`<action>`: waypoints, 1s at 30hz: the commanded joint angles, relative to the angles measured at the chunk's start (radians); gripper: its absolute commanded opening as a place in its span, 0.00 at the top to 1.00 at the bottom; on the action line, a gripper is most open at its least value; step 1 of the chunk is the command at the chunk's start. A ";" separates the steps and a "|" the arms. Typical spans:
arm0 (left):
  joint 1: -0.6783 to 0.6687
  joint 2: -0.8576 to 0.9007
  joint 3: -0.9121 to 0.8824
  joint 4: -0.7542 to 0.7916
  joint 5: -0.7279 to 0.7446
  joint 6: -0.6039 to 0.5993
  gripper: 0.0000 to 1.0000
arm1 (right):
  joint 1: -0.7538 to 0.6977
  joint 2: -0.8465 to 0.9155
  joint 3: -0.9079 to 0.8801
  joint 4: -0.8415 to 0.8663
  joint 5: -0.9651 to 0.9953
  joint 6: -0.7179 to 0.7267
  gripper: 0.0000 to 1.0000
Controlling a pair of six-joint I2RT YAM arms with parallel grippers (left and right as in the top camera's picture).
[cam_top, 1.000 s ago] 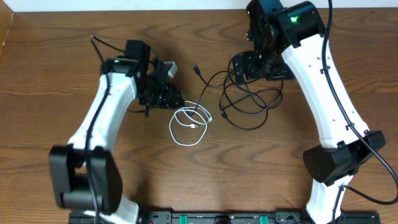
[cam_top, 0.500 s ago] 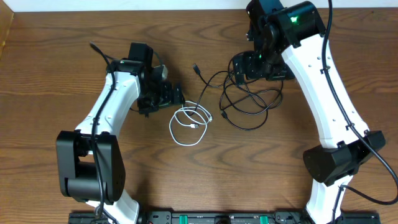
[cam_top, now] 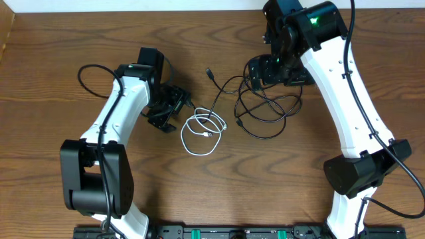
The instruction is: Untangle cables
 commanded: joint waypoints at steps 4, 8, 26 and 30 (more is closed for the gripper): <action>-0.043 0.003 -0.023 -0.009 -0.026 -0.301 0.27 | 0.004 -0.008 0.002 -0.002 0.007 0.011 0.01; -0.044 0.004 -0.045 -0.008 -0.060 -0.415 0.27 | 0.004 -0.008 0.002 -0.002 0.007 0.011 0.01; -0.050 0.007 -0.058 0.070 -0.058 -0.515 0.38 | 0.016 -0.008 0.002 -0.002 0.007 0.011 0.01; -0.079 0.011 -0.058 0.071 -0.069 -0.534 0.38 | 0.016 -0.008 0.002 -0.002 0.007 0.011 0.01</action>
